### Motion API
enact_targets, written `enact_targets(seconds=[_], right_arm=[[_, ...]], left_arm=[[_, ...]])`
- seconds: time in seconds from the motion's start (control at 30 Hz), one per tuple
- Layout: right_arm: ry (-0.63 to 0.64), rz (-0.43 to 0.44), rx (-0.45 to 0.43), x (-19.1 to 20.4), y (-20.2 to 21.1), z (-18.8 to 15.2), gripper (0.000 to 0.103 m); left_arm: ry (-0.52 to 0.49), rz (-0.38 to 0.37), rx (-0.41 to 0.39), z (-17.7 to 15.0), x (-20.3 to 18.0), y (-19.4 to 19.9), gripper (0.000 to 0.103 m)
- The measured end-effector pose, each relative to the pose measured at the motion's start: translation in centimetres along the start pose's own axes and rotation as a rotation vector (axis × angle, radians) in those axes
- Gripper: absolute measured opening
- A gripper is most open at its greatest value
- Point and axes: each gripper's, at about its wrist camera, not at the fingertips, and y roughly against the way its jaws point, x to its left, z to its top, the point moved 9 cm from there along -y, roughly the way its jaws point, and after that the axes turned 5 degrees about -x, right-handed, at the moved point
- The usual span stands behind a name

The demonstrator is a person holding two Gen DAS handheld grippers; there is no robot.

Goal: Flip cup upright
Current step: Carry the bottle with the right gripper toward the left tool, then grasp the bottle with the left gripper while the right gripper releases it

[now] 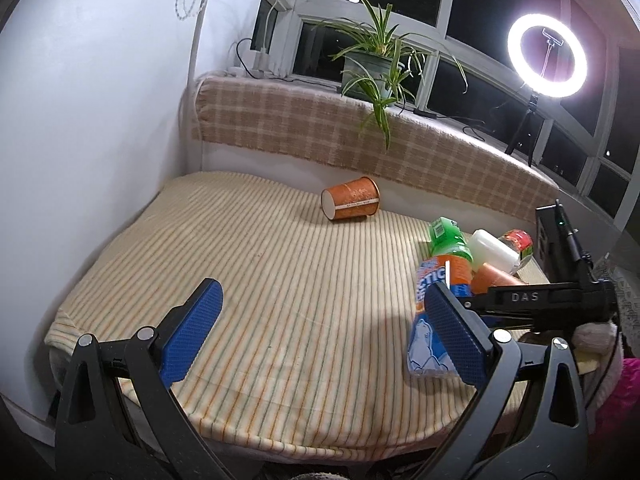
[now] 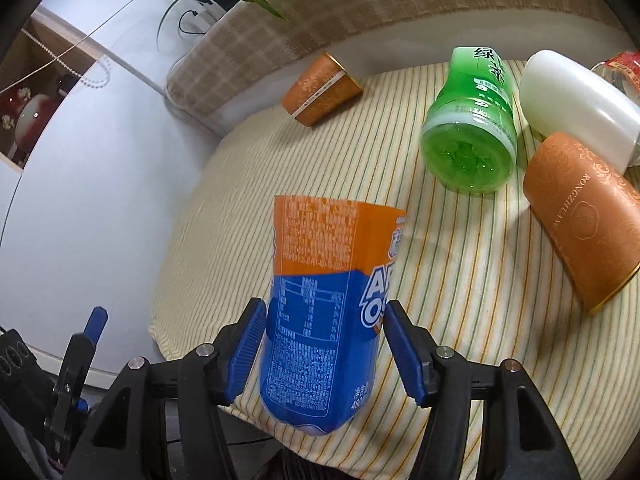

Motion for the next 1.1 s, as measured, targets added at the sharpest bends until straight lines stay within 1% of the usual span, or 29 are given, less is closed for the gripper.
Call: enact_targets(seconds=[0.13, 0.23, 0.37, 0.43, 0.5, 0.6, 0.67, 0.7, 0.73, 0.77, 0.83, 0.93, 1.0, 1.1], right_arm=[[0.003, -0.012, -0.006, -0.1, 0.0, -0.1, 0.065], [0.011, -0.013, -0.008, -0.3, -0.1, -0.1, 0.067], [0.027, -0.008, -0.056, -0.2, 1.0, 0.0, 0.079], [0.03, 0.01, -0.089, 0.0, 2.0, -0.1, 0.079], [0.035, 0.018, -0.129, 0.0, 3.5, -0.4, 0.08], [0.031, 0.003, -0.205, -0.8, 6.4, -1.0, 0.082], [0.017, -0.008, -0.239, -1.7, 8.1, -1.5, 0.083], [0.01, -0.013, -0.253, -2.1, 8.9, -1.7, 0.084], [0.003, -0.023, -0.268, -2.6, 9.8, -2.0, 0.084], [-0.006, -0.038, -0.282, -3.3, 10.7, -2.4, 0.084], [-0.028, -0.066, -0.304, -4.5, 12.2, -3.1, 0.084], [-0.083, -0.094, -0.328, -6.6, 14.2, -4.5, 0.084], [-0.118, -0.105, -0.339, -7.8, 15.2, -5.2, 0.085], [-0.154, -0.12, -0.352, -9.0, 16.1, -5.9, 0.086]], left_arm=[[0.007, -0.012, 0.011, -0.1, -0.2, -0.2, 0.103], [0.013, -0.039, 0.033, -0.3, -0.7, -0.7, 0.103], [0.059, -0.109, 0.1, -0.7, -1.2, -1.9, 0.103], [0.074, -0.137, 0.136, -0.8, -1.5, -2.8, 0.103], [0.091, -0.182, 0.18, -1.1, -2.2, -3.8, 0.103], [0.116, -0.258, 0.262, -1.9, -3.5, -5.5, 0.102], [0.135, -0.294, 0.309, -2.3, -4.2, -6.4, 0.102], [0.15, -0.32, 0.341, -2.7, -4.6, -7.1, 0.101], [0.166, -0.343, 0.37, -2.9, -5.0, -7.7, 0.097], [0.195, -0.375, 0.414, -3.3, -5.4, -8.5, 0.095], [0.246, -0.418, 0.469, -3.7, -6.0, -9.6, 0.095], [0.294, -0.447, 0.522, -4.2, -6.8, -11.1, 0.095], [0.32, -0.485, 0.571, -4.7, -7.8, -12.1, 0.095], [0.333, -0.491, 0.612, -5.3, -8.6, -13.3, 0.095]])
